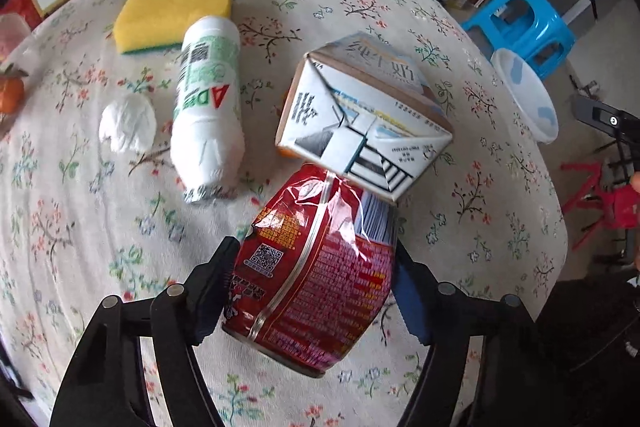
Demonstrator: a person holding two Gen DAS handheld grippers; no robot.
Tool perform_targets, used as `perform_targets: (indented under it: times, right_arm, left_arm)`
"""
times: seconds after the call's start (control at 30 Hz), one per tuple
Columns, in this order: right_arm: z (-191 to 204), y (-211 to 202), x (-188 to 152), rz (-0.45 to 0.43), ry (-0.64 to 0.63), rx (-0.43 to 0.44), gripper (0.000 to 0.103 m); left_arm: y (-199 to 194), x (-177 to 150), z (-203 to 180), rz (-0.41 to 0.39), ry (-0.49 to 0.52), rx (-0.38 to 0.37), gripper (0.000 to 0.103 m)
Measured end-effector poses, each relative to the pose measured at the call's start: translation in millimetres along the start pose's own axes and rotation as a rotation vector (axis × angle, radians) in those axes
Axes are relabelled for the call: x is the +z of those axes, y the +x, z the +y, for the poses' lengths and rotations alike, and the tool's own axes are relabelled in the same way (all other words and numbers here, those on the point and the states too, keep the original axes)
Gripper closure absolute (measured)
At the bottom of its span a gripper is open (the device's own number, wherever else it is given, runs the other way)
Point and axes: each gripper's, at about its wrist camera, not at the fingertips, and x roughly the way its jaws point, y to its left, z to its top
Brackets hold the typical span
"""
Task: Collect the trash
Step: 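Grasp the red can with the left tool while the right tool grasps the milk carton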
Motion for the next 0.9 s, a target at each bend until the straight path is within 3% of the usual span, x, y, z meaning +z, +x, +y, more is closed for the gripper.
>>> perform_targets:
  times: [0.27,0.63,0.77,0.9]
  right_arm:
    - [36,13,5,0.024,-0.03,0.037,0.017]
    - [107,54,4,0.126,-0.026,0.163,0.017]
    - [122,70,4,0.163,0.009,0.187,0.016]
    - [132,85,0,0.189,-0.005,0.149,0.016]
  left_arm:
    - [-30,-36,28,-0.043,-0.058,-0.006,0.034]
    - [-59,-60,85,-0.149,-0.199,0.164,0.035]
    - [-54,-67,99,-0.132,-0.228,0.152,0.035]
    - [-41,-71,105,-0.083,-0.239,0.126,0.036]
